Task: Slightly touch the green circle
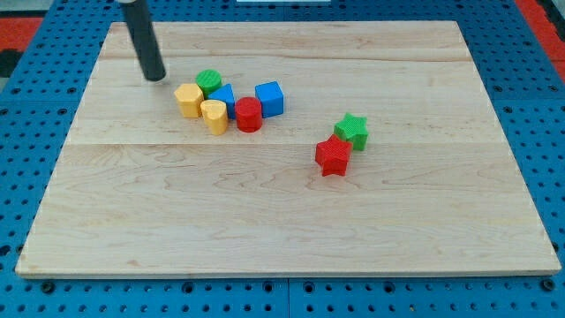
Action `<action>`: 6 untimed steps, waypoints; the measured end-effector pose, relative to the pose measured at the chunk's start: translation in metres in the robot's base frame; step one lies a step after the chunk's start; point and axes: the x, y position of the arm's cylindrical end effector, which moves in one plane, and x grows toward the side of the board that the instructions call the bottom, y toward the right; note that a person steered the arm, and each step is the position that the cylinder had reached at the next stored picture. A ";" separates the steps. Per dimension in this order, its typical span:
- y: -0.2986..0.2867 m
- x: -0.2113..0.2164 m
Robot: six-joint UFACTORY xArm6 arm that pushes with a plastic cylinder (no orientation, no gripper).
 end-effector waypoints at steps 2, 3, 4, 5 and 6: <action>0.046 0.016; 0.057 0.015; 0.006 0.011; 0.019 -0.033; 0.059 -0.053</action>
